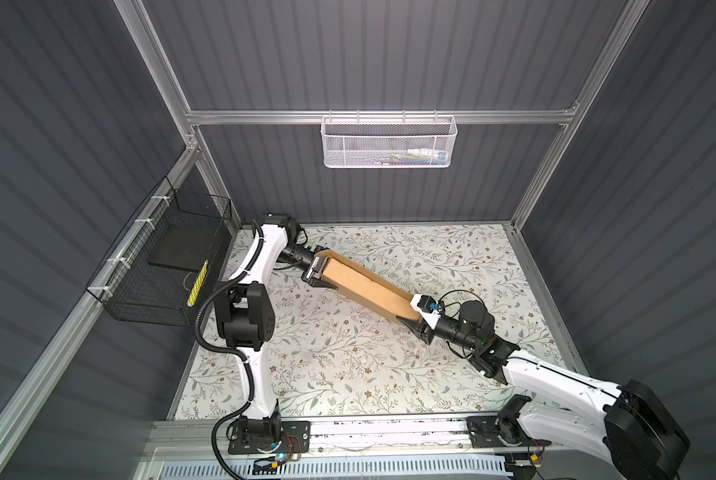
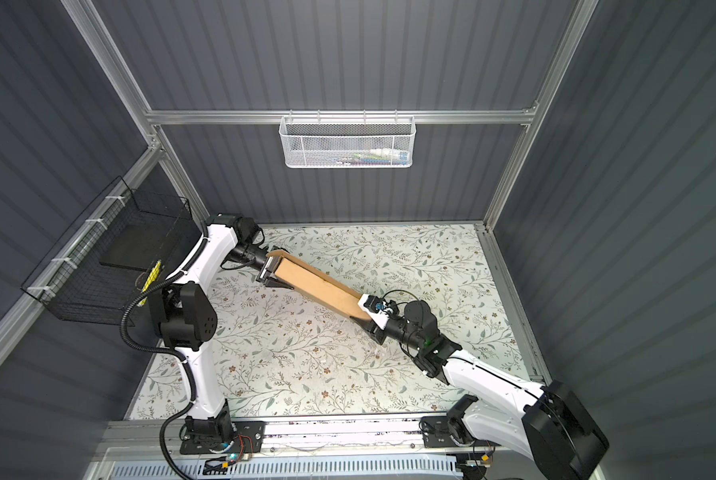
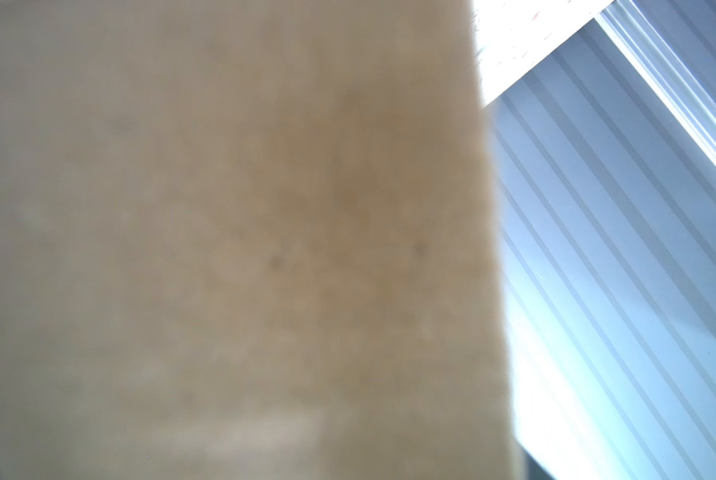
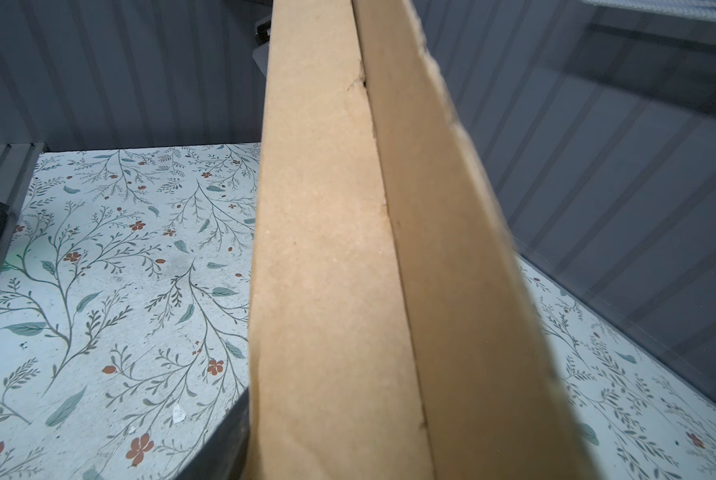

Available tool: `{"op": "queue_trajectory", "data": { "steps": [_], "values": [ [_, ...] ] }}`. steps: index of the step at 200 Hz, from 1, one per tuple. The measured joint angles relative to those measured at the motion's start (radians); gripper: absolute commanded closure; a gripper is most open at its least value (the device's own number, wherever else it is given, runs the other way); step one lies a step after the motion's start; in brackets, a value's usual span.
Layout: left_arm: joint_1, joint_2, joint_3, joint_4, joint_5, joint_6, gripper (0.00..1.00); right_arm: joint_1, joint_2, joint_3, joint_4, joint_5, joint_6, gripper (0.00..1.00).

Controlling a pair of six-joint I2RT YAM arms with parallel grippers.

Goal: Fold the paper box

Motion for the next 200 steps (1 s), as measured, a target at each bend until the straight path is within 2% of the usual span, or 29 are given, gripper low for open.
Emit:
{"op": "queue_trajectory", "data": {
  "steps": [67,144,200],
  "values": [
    [0.017,0.013,0.056,0.000,-0.004,0.035,0.25,0.000,-0.027,0.000,-0.031,0.014,0.001,0.58],
    [0.088,0.073,0.102,-0.004,-0.027,0.073,0.24,0.000,-0.067,0.000,-0.109,0.027,0.000,0.59],
    [0.149,0.119,0.181,-0.003,-0.086,0.092,0.23,0.000,-0.092,0.000,-0.187,0.027,-0.003,0.59]
  ]
}}
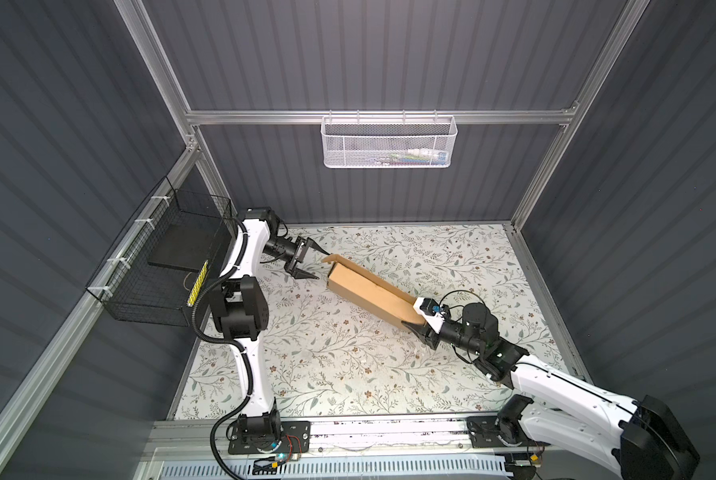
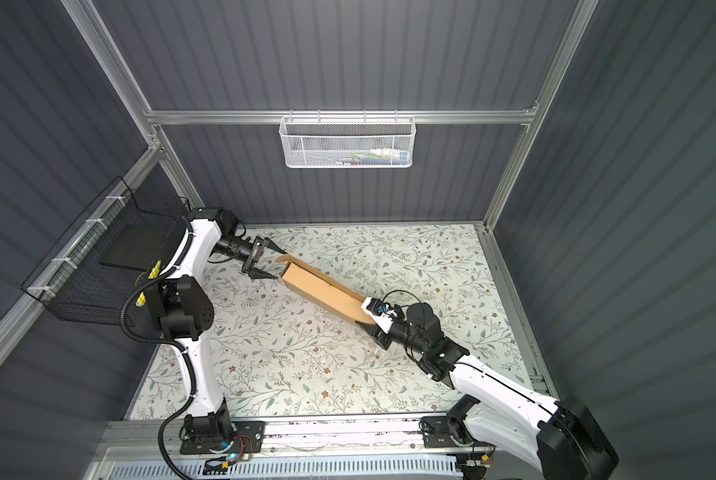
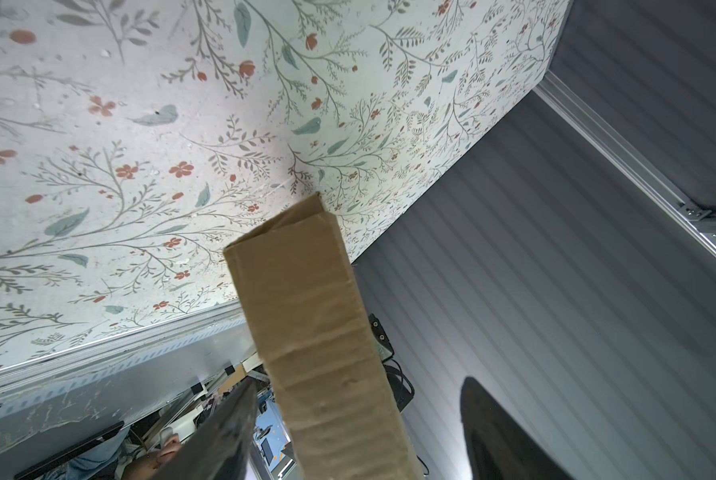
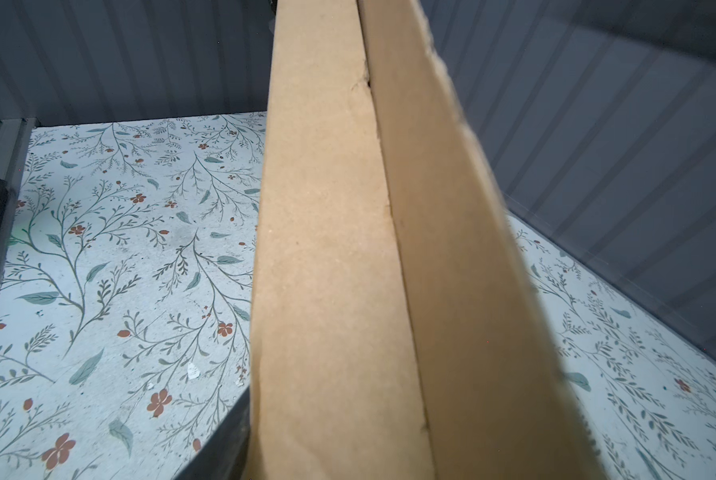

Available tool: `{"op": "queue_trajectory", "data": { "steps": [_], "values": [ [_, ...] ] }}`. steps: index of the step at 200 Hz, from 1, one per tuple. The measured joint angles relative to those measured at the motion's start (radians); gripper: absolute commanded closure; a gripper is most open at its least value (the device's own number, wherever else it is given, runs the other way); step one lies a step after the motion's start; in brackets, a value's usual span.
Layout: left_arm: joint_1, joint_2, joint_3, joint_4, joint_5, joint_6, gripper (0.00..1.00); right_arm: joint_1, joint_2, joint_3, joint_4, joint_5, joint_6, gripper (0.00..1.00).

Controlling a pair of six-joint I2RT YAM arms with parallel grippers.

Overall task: Fold the paper box
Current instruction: 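Open the left gripper and raise it off the box while the right gripper holds it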

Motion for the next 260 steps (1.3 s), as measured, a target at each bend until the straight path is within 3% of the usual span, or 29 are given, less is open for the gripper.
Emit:
{"op": "queue_trajectory", "data": {
  "steps": [43,96,134,163,214,260],
  "values": [
    [0.033,0.040,0.063,0.036,-0.059,-0.008,0.27,0.000,-0.016,0.000,-0.071,0.000,0.000,0.59],
    [0.035,0.016,-0.009,0.205,-0.163,-0.112,0.29,0.001,-0.027,0.005,-0.146,-0.002,0.008,0.59],
    [0.035,-0.120,-0.178,0.425,-0.256,-0.228,0.30,0.001,-0.030,0.028,-0.199,-0.013,0.021,0.59],
    [0.035,-0.200,-0.201,0.570,-0.328,-0.253,0.30,0.001,-0.029,0.051,-0.237,-0.029,0.036,0.59],
    [0.031,-0.241,-0.188,0.671,-0.399,-0.106,0.34,0.001,-0.008,0.117,-0.305,-0.058,0.056,0.59],
    [0.031,-0.454,-0.375,0.809,-0.402,0.053,0.42,0.001,0.032,0.154,-0.356,-0.072,0.072,0.59]
  ]
}}
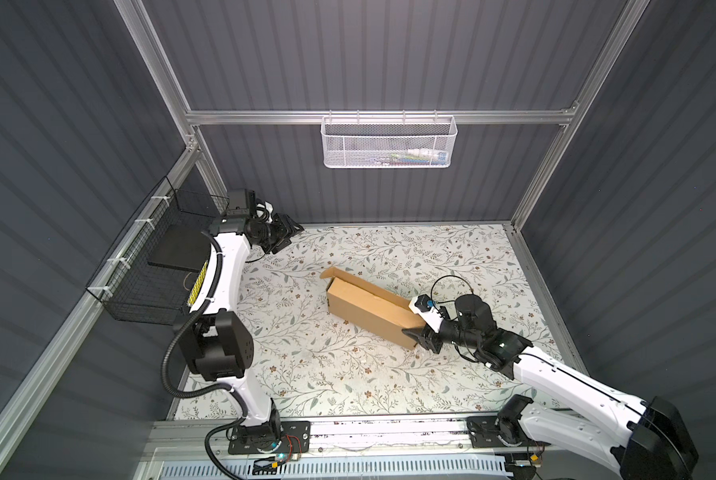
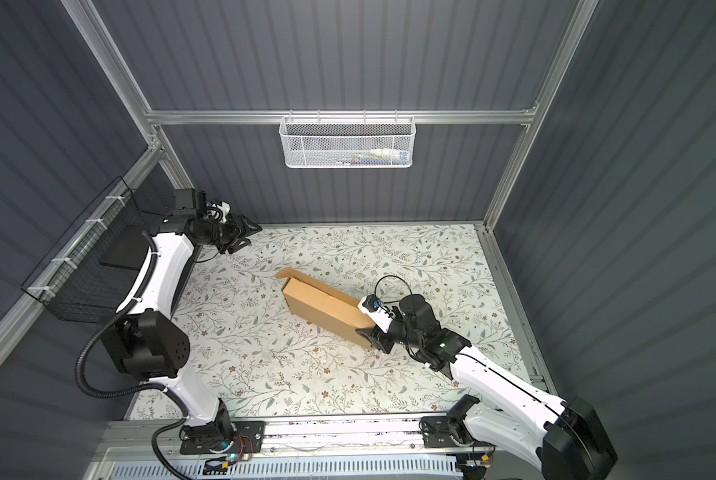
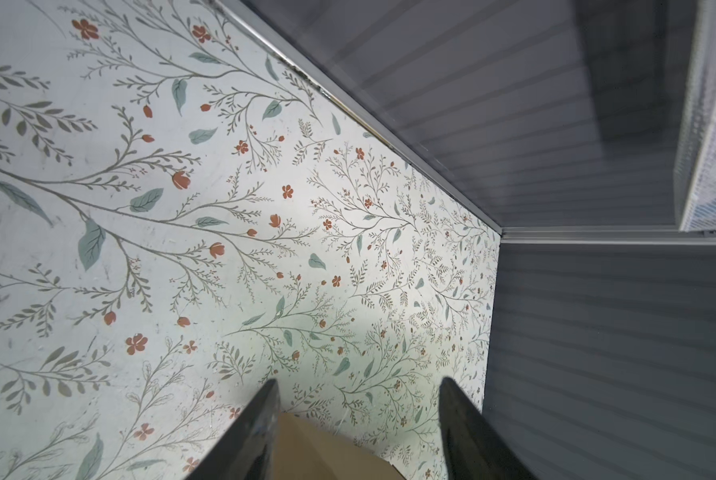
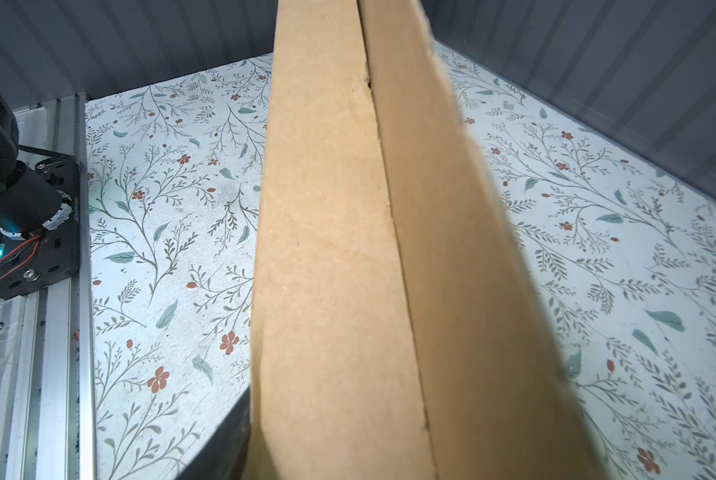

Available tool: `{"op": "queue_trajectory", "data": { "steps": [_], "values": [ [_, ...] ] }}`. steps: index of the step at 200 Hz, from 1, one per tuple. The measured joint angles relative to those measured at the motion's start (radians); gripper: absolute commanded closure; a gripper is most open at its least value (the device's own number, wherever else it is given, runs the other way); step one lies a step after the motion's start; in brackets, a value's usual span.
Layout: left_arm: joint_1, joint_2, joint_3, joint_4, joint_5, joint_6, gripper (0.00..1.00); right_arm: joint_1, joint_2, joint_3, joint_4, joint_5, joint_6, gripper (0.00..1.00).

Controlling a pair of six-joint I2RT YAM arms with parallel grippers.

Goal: Fold the paper box

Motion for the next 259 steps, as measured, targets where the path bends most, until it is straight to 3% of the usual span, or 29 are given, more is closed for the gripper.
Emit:
{"op": "queue_trajectory", "data": {
  "steps": [54,99,165,259],
  "values": [
    [0.000,-0.147,-0.215,0.168,0.101,0.093,0.45,0.000,0.075,0.049,-0.058,-0.010,-0.002,0.60],
    [-0.013,-0.239,-0.323,0.194,0.126,0.188,0.45,0.000,0.148,0.080,-0.058,-0.030,-0.013,0.60],
    [-0.185,-0.321,-0.452,0.163,0.013,0.361,0.47,-0.014,0.182,0.098,-0.051,-0.068,-0.029,0.60],
    [-0.190,-0.452,-0.575,0.171,-0.055,0.445,0.49,-0.020,0.187,0.098,-0.050,-0.082,-0.035,0.59]
  ]
}}
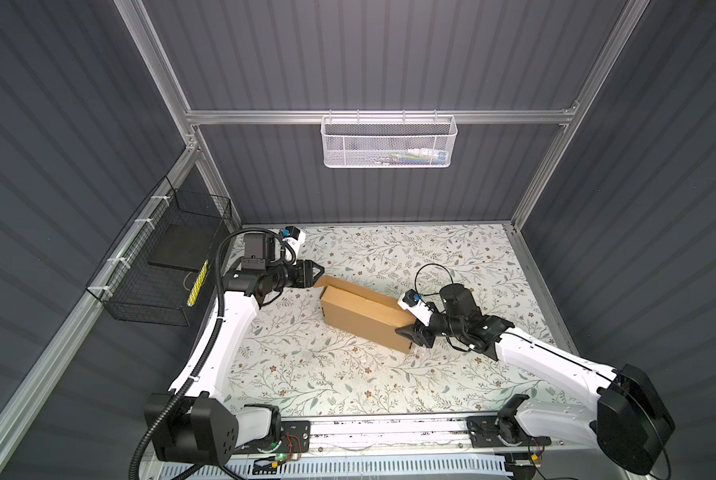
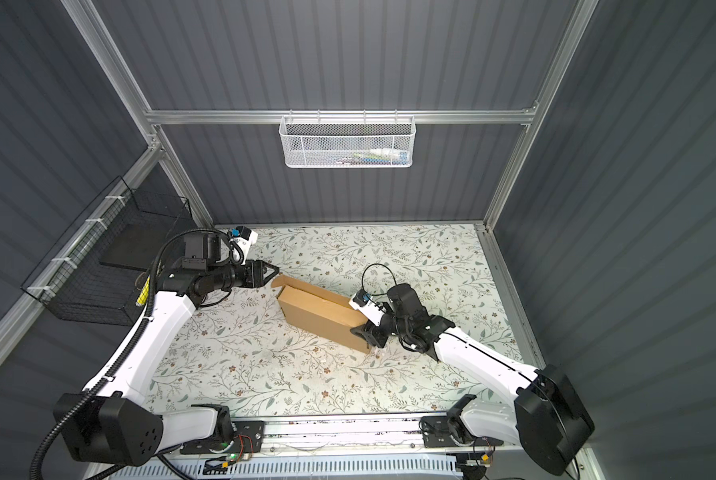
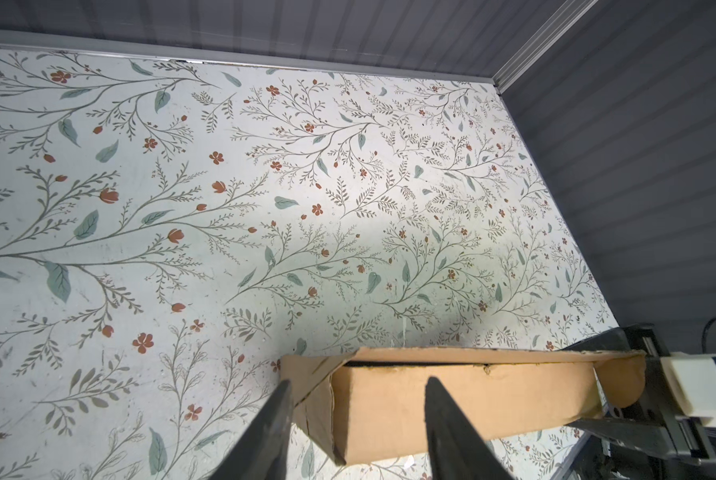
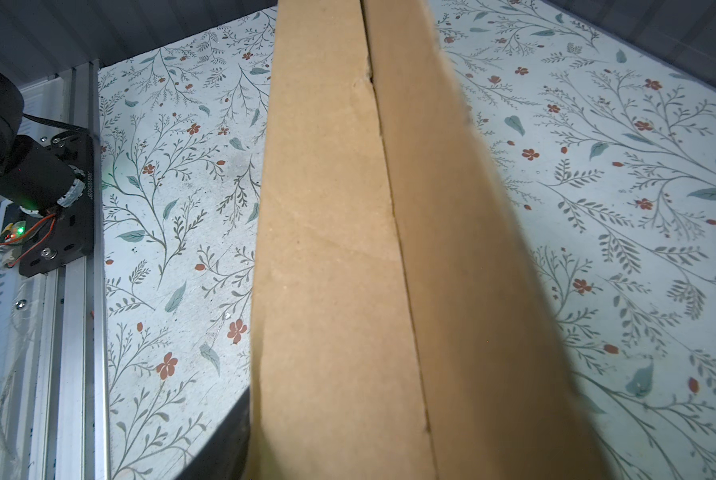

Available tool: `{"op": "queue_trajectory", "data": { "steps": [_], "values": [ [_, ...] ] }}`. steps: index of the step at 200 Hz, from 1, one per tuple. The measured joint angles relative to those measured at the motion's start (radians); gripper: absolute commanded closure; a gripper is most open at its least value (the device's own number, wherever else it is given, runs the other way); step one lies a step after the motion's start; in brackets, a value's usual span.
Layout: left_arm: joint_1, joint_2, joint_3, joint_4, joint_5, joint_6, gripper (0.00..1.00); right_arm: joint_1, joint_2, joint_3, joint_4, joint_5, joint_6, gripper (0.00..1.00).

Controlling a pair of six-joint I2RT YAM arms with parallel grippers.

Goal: Fold the paper box

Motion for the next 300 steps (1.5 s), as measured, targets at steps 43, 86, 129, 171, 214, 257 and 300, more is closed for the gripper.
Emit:
{"op": "queue_trajectory", "data": {
  "steps": [43,86,129,171,214,257,300],
  "values": [
    [0.000,-0.003,-0.063,0.002,-0.029,0.016,0.49,0.000,0.000,0.000,0.000,0.000,0.000,0.57],
    [0.000,-0.002,-0.101,0.031,-0.045,0.019,0.49,0.000,0.000,0.000,0.000,0.000,0.000,0.56],
    [0.000,0.007,-0.121,0.089,-0.046,0.019,0.51,0.000,0.000,0.000,0.000,0.000,0.000,0.55],
    [0.000,0.018,-0.163,0.156,-0.046,0.015,0.56,0.000,0.000,0.000,0.000,0.000,0.001,0.54],
    [0.000,0.019,-0.177,0.187,-0.035,0.006,0.63,0.000,0.000,0.000,0.000,0.000,0.005,0.53],
    [0.000,0.019,-0.186,0.206,-0.013,0.003,0.69,0.000,0.000,0.000,0.000,0.000,0.011,0.53],
    [0.000,0.019,-0.192,0.211,0.009,0.002,0.75,0.000,0.000,0.000,0.000,0.000,0.016,0.53]
  ]
}}
